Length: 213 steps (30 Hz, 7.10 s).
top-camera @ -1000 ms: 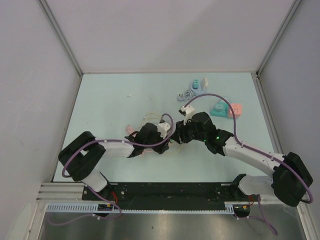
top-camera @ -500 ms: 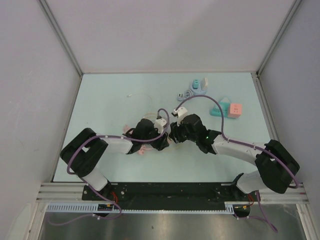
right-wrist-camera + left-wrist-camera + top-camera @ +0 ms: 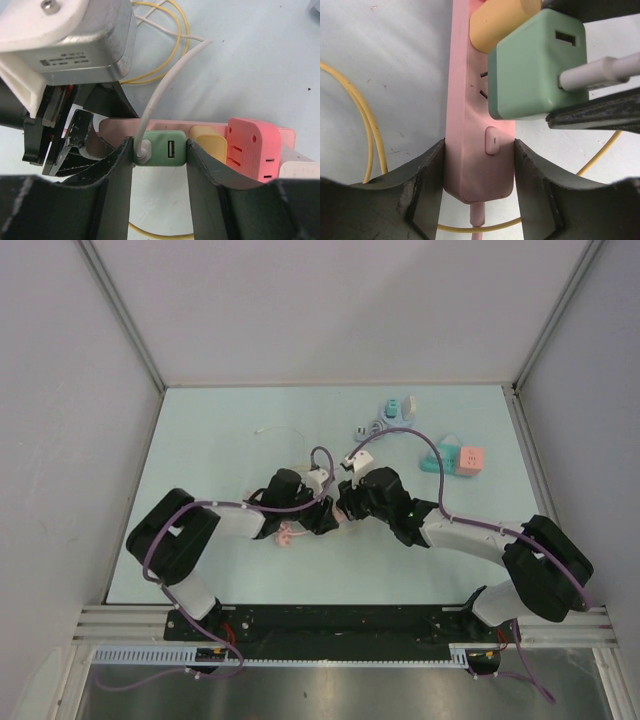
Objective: Insert the plug
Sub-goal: Insert the plug into the socket.
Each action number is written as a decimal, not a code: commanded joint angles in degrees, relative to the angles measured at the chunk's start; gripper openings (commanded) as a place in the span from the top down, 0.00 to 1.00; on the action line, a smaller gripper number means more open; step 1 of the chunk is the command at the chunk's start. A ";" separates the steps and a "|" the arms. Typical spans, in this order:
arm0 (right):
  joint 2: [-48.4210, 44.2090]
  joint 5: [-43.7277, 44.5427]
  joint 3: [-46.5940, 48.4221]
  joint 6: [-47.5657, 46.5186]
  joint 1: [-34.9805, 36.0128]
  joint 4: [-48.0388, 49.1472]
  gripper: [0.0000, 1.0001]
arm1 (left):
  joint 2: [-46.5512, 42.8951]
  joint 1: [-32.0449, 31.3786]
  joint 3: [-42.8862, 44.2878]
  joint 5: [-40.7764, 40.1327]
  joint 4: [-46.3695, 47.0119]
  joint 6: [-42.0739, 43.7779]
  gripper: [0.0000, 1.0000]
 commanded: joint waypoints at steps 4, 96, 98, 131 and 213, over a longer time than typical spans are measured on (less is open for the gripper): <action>-1.57 2.54 0.28 -1.39 0.70 -0.34 1.00 | 5.35 0.99 1.65 2.47 -10.48 -1.60 0.43; 10.82 -7.74 -2.97 -5.70 -5.28 -3.85 1.00 | 8.78 4.68 15.89 -20.91 -37.55 -11.63 0.02; 11.52 -8.44 -2.88 -3.95 -5.37 -4.74 1.00 | 9.04 4.77 16.16 -21.43 -38.17 -11.53 0.02; 10.12 -4.49 -15.35 5.81 0.09 3.60 1.00 | 5.62 1.60 13.52 -14.49 -35.97 -14.70 0.00; 10.56 -4.49 11.53 11.27 0.79 -31.19 0.65 | 3.50 1.95 10.97 -15.02 -31.58 -12.77 0.00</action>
